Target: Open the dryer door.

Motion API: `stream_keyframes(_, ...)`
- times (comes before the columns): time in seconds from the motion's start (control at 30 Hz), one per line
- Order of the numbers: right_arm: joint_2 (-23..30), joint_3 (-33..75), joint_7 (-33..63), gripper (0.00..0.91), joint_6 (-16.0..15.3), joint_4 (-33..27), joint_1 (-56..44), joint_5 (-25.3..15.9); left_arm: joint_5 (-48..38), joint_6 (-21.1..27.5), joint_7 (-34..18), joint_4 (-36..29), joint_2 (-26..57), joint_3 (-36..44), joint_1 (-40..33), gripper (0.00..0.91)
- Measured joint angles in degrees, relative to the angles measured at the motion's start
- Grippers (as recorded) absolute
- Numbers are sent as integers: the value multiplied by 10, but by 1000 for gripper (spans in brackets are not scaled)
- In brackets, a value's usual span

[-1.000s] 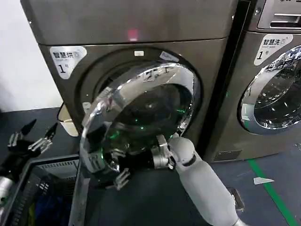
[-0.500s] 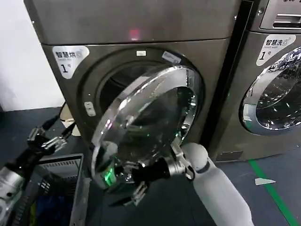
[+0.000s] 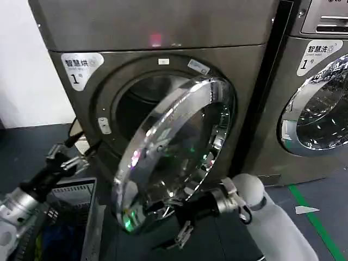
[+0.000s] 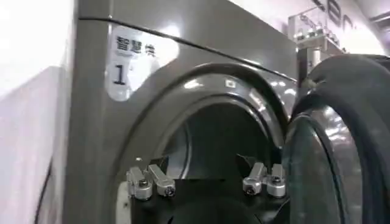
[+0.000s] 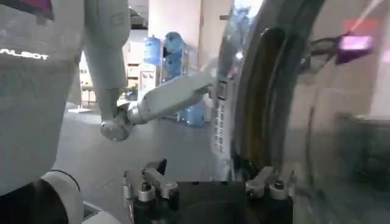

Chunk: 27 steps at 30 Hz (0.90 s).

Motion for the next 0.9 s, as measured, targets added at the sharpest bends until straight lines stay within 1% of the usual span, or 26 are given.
stream_keyframes(0.13,-16,31,0,907,6,6,-25,4,-6,2,0,-3,10,33,-9,907)
stream_keyframes(0.27,-26,76,0,907,6,3,-49,18,-6,2,5,-3,18,70,-22,907)
stream_keyframes(0.4,-34,134,0,907,16,-14,-70,19,-4,2,7,-2,21,105,-33,907)
stream_keyframes(0.53,-38,195,0,907,16,-29,-85,30,4,1,10,-2,24,137,-44,907)
stream_keyframes(0.73,-26,284,9,907,14,-37,-104,32,9,1,20,-2,24,178,-56,907)
stream_keyframes(0.83,-15,333,41,907,16,-35,-117,36,10,2,26,-2,28,194,-63,907)
stream_keyframes(0.9,-8,363,56,907,19,-30,-126,28,12,3,29,-2,30,204,-65,907)
